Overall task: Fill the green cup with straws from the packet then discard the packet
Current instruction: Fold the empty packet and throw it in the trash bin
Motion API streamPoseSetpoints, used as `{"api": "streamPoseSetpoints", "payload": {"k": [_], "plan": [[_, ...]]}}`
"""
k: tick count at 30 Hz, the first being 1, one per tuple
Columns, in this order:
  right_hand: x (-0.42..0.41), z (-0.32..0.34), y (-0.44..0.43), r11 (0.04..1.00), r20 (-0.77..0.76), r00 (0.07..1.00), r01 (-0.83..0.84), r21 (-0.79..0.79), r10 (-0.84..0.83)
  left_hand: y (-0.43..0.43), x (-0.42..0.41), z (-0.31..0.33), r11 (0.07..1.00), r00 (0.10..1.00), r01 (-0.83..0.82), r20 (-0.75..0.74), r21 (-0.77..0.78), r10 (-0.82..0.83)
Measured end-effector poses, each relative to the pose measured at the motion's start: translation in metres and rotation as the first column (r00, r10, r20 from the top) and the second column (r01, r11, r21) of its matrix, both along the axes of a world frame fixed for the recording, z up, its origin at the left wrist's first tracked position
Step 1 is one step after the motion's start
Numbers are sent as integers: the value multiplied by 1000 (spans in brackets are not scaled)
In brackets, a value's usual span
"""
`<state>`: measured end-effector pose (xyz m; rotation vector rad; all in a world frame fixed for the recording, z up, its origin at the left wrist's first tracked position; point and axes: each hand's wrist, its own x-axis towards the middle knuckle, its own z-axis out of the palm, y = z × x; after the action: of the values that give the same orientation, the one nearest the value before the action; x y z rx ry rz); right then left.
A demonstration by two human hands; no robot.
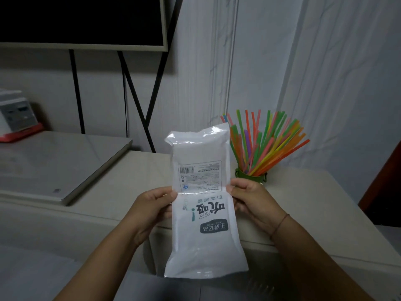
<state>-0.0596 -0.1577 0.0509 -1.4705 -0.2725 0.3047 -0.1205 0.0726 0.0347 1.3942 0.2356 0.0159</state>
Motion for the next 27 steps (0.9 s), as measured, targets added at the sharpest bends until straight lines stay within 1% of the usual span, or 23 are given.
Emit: {"api": "streamPoseSetpoints", "payload": {"k": [2, 3, 5, 6, 9, 12, 14, 21, 23, 27], "plan": [[1, -1, -1, 998, -40, 999, 4, 62, -2, 0, 2, 1, 997, 999, 41, -4, -64, -41], [2, 0, -1, 998, -39, 999, 5, 70, -3, 0, 3, 1, 990, 997, 67, -23, -124, -70], [2, 0, -2, 999, -11, 1000, 9, 54, -9, 1, 4, 3, 965, 983, 122, -107, -233, -150], [1, 1, -2, 999, 12, 1000, 18, 36, -19, 2, 4, 3, 953, 969, 152, -150, -262, -196], [0, 1, 0, 998, 137, 989, 53, -41, -47, -1, 1, 4, 924, 928, 231, -216, -304, -303], [-3, 3, 2, 994, 244, 969, 63, -89, -39, -3, -3, 8, 904, 915, 286, -190, -318, -356], [-4, 4, 1, 992, 285, 957, 78, -99, -47, -3, -3, 9, 889, 908, 300, -184, -345, -377], [-5, 6, -1, 996, 240, 968, 82, -45, -69, -5, -2, 6, 869, 897, 331, -162, -368, -410], [-5, 7, -1, 997, 221, 974, 59, -38, -49, -5, -3, 5, 884, 904, 316, -174, -345, -391], [-6, 10, 1, 999, 120, 992, 49, -17, -46, -6, 1, 1, 928, 934, 251, -184, -275, -307]]}}
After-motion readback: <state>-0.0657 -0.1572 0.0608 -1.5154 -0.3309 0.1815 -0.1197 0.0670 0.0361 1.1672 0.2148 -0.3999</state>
